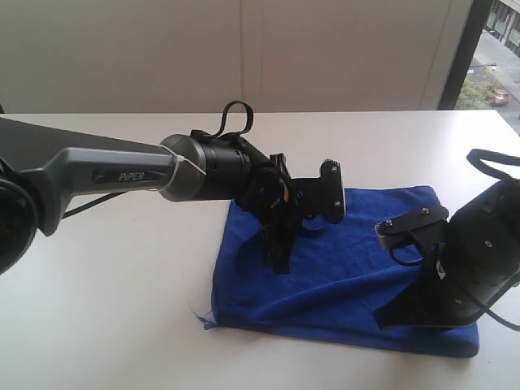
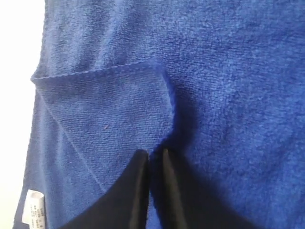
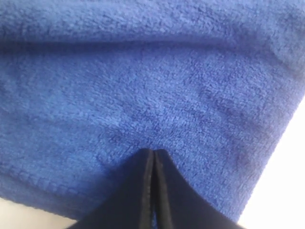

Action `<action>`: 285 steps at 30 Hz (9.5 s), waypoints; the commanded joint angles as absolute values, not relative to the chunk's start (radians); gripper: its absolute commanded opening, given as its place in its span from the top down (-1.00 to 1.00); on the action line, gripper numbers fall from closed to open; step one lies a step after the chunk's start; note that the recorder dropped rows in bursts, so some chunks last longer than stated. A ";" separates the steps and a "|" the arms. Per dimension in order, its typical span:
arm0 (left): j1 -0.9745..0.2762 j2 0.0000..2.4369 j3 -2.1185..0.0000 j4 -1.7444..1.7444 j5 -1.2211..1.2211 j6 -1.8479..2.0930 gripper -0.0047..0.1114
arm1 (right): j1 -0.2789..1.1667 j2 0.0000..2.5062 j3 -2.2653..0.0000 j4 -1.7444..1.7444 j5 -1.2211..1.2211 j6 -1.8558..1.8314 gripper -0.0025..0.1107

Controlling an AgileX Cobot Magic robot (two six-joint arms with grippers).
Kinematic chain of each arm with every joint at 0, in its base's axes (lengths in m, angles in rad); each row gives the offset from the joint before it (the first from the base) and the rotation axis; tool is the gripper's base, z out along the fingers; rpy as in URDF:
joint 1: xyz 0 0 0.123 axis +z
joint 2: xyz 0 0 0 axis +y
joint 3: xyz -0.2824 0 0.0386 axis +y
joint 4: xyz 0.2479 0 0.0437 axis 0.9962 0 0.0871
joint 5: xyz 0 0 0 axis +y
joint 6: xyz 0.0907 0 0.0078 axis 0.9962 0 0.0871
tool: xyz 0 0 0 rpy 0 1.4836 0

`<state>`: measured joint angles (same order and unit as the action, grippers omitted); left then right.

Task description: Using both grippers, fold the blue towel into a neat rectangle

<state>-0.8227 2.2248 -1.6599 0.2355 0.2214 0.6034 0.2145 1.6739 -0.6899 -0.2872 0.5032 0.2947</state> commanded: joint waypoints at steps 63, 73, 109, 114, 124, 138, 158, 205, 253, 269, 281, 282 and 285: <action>-0.662 2.113 -1.665 0.220 0.204 0.210 -0.18 | 0.209 1.709 -0.673 -0.259 0.533 0.270 0.96; -0.643 2.163 -1.665 0.248 0.240 0.205 -0.18 | 0.209 1.709 -0.673 -0.251 0.530 0.265 0.96; -0.601 2.368 -1.875 0.310 0.152 0.107 -0.12 | 0.209 1.709 -0.673 -0.237 0.539 0.249 0.96; -0.601 2.368 -1.875 0.386 0.187 0.107 -0.12 | 0.209 1.709 -0.673 -0.233 0.541 0.246 0.96; -0.601 2.368 -1.875 0.458 0.194 0.105 -0.11 | 0.209 1.709 -0.673 -0.210 0.543 0.228 0.96; -0.601 2.262 -1.875 0.479 0.197 0.103 -0.29 | 0.209 1.616 -0.675 -0.211 0.483 0.213 0.96; -0.653 2.021 -1.871 -0.171 0.948 0.628 0.92 | 0.024 1.575 -1.223 0.045 0.801 -0.219 0.96; -0.653 2.034 -1.426 -0.471 0.783 1.481 0.29 | -0.111 2.200 -1.677 0.258 0.817 -0.466 0.96; -0.653 1.991 -1.419 -0.409 0.958 1.470 0.92 | -0.111 2.260 -1.677 0.258 0.778 -0.468 0.96; -0.653 1.997 -1.339 -0.424 0.839 1.466 0.55 | -0.111 2.260 -1.677 0.262 0.783 -0.468 0.96; -0.651 1.803 -1.340 -0.505 0.457 1.448 -0.10 | -0.111 2.073 -1.686 0.253 0.818 -0.472 0.96; -0.651 1.805 -1.340 -0.505 0.364 1.432 0.05 | -0.111 2.043 -1.686 0.251 0.858 -0.472 0.96; -0.651 1.875 -1.340 -0.511 0.029 1.372 0.76 | -0.111 1.931 -1.645 0.247 0.982 -0.450 0.96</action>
<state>-0.6525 1.8352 -1.3449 -0.4823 0.1869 1.4149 -0.1058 2.0015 -1.6763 0.2574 0.9177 -0.4587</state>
